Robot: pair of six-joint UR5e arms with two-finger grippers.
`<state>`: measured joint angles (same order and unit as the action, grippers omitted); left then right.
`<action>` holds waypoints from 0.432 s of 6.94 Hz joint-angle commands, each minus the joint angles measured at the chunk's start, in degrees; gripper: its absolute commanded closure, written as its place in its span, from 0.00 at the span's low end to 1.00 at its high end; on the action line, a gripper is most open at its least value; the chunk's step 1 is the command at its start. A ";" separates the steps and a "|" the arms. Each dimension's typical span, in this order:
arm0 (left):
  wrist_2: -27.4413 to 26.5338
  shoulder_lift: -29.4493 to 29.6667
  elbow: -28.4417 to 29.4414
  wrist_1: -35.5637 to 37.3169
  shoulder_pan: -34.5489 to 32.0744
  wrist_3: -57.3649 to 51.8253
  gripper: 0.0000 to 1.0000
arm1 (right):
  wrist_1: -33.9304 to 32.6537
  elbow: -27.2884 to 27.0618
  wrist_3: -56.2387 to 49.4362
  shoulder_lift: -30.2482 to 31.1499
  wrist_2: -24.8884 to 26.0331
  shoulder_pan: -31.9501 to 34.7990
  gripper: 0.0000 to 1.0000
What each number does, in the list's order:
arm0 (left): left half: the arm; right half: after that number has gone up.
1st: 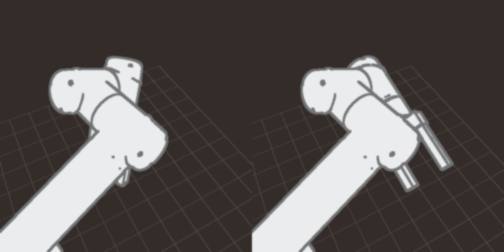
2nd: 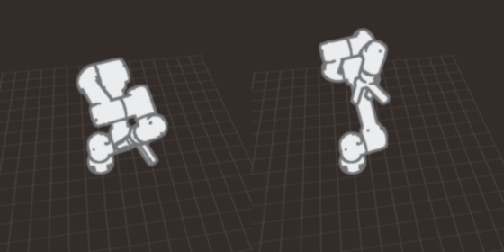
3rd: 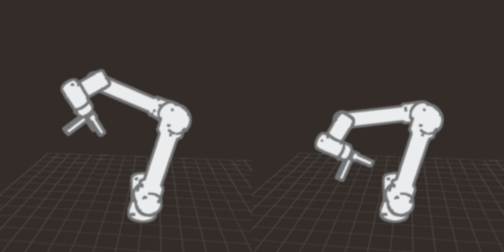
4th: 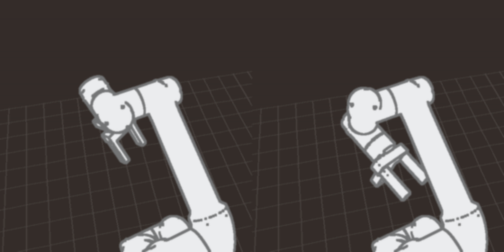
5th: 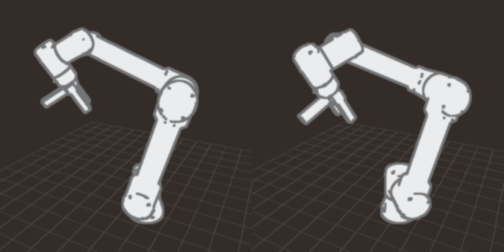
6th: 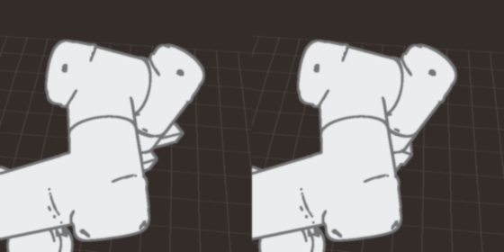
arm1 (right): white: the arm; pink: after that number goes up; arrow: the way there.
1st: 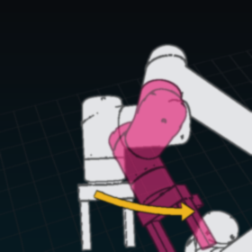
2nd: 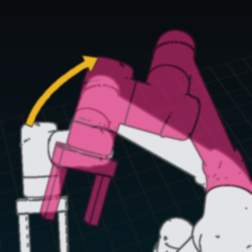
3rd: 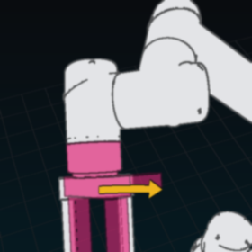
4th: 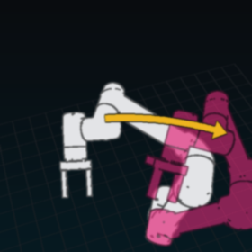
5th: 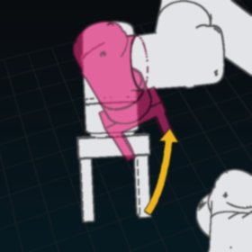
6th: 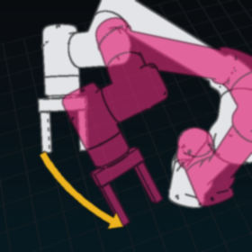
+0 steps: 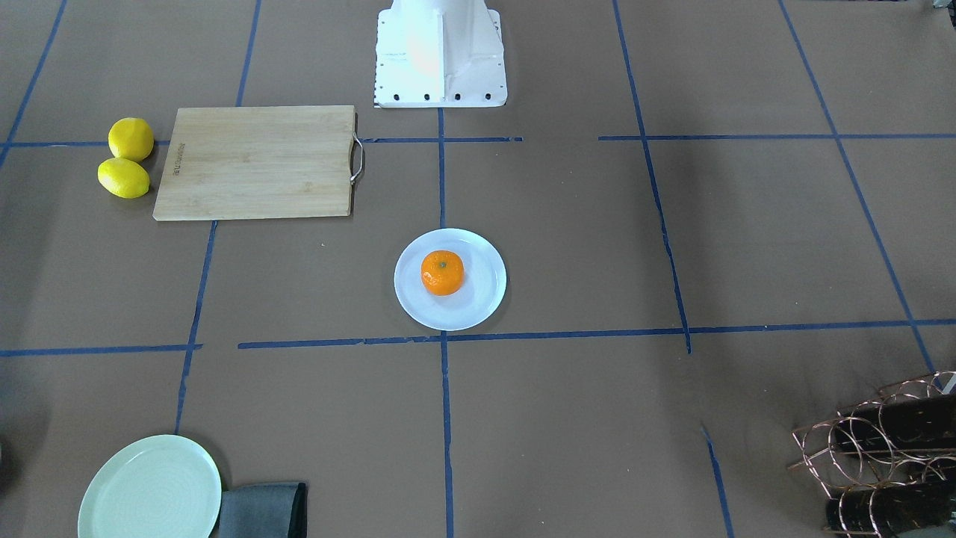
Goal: Pick orange to plate
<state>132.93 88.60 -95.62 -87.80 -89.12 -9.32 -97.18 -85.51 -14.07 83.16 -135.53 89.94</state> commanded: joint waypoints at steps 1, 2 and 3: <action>0.05 -0.18 0.08 0.00 0.00 0.01 0.00 | 1.03 -1.15 9.01 1.47 0.35 0.85 0.00; -0.04 -0.18 0.08 0.00 0.00 0.01 0.00 | 1.12 -1.24 9.58 1.30 0.27 0.85 0.00; -0.04 -0.18 0.08 0.00 0.00 0.01 0.00 | 1.12 -1.24 9.58 1.13 0.27 0.94 0.00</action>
<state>132.91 88.45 -95.54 -87.80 -89.12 -9.32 -96.14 -86.61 -5.39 84.41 -135.25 90.77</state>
